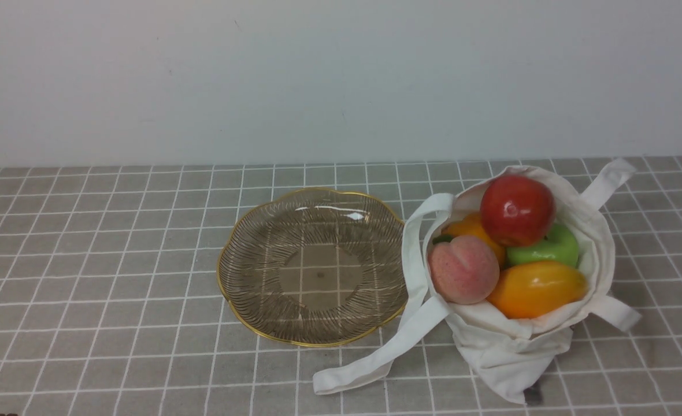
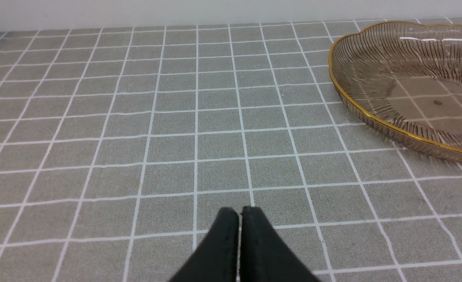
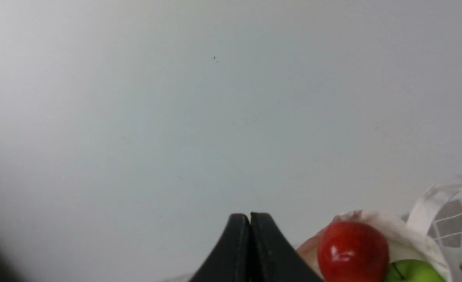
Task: Take the fruit out of the bag on the grey coffee tablecloth and place them on the plate.
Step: 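Reach into the cloth bag and grasp a fruit inside it with the right gripper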
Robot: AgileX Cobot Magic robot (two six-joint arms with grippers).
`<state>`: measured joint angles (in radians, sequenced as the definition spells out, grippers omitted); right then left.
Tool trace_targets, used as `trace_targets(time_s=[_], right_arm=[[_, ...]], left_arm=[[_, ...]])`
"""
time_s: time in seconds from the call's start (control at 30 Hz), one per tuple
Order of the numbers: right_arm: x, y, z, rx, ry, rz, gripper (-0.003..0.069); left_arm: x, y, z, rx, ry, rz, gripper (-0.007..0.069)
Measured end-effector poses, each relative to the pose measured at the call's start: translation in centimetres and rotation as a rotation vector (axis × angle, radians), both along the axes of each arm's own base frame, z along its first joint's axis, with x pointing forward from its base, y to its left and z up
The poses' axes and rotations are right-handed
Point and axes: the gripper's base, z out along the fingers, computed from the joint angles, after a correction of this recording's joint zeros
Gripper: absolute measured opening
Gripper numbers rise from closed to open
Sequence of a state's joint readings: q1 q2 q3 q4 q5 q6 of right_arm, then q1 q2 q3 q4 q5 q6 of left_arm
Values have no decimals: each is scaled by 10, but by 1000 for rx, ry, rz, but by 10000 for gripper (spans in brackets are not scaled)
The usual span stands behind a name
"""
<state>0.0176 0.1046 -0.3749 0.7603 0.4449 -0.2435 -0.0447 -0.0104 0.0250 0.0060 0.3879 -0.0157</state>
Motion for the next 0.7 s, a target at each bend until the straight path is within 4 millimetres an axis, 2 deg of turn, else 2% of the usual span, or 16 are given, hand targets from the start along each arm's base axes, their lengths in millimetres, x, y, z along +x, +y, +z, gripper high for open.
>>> trace_targets(time_s=[0.07,0.13,0.17,0.27,0.3,0.4,0.6,0.7], right_arm=[[18,3,1,-131,153,26,-14],[35,3,-6,-204,313,45,-14],[46,3,-15,-242,446,64,-14],[74,0,-34,-293,706,76,-14],[75,0,-36,-296,724,79,-14],[109,0,-56,-294,934,100,-13],[151,7,-63,-264,1029,176,19],[170,12,-55,-273,1018,221,68]], left_arm=[[0,0,0,0,0,0,-8],[0,0,0,0,0,0,-8],[0,0,0,0,0,0,-8],[0,0,0,0,0,0,-8],[0,0,0,0,0,0,-8],[0,0,0,0,0,0,-8],[0,0,0,0,0,0,-8],[0,0,0,0,0,0,-8]])
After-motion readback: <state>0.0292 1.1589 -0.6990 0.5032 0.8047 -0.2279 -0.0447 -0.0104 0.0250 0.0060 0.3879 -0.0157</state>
